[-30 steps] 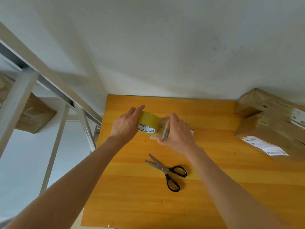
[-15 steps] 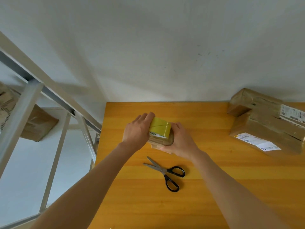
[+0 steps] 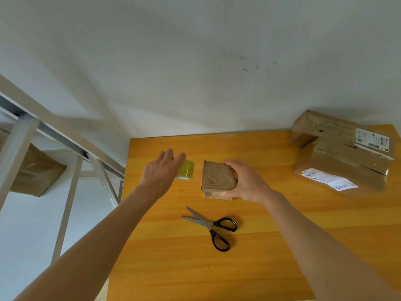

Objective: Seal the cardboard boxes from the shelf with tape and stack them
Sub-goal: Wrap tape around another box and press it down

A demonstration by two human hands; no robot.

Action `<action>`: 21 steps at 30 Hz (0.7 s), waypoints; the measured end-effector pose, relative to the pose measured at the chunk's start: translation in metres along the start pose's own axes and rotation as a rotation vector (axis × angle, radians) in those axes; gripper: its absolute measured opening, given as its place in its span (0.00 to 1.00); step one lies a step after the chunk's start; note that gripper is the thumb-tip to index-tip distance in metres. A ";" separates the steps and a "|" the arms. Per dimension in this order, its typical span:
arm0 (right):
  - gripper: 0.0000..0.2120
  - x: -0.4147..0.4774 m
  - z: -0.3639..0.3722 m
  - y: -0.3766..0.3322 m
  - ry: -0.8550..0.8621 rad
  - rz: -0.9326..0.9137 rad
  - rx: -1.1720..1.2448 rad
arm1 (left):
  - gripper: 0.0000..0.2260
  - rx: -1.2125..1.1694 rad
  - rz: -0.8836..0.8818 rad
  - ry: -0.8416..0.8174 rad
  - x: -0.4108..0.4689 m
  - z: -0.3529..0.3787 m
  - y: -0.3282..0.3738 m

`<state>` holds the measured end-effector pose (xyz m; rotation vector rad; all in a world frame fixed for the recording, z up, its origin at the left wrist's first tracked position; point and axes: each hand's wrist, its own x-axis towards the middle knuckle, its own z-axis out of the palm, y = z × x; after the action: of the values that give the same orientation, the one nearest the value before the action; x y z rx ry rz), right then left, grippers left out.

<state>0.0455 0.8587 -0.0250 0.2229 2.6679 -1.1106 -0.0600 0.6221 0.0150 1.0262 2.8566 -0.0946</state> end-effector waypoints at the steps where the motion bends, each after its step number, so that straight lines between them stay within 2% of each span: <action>1: 0.46 0.000 -0.001 0.000 -0.006 0.000 0.001 | 0.27 -0.003 -0.007 -0.007 0.001 0.002 0.000; 13: 0.46 0.005 -0.011 0.006 -0.066 0.013 0.007 | 0.28 -0.026 -0.019 -0.068 0.010 0.027 0.008; 15: 0.45 0.005 -0.013 0.004 -0.063 0.014 -0.073 | 0.29 -0.025 -0.016 -0.073 0.010 0.031 0.010; 18: 0.46 0.003 -0.010 0.000 -0.007 -0.020 -0.347 | 0.29 0.003 -0.008 -0.071 0.012 0.036 0.016; 21: 0.51 -0.004 0.000 -0.003 0.017 -0.047 -0.574 | 0.26 0.001 0.014 -0.056 0.014 0.038 0.023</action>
<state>0.0483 0.8559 -0.0219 0.0613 2.8800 -0.3163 -0.0528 0.6448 -0.0253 1.0271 2.7988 -0.1222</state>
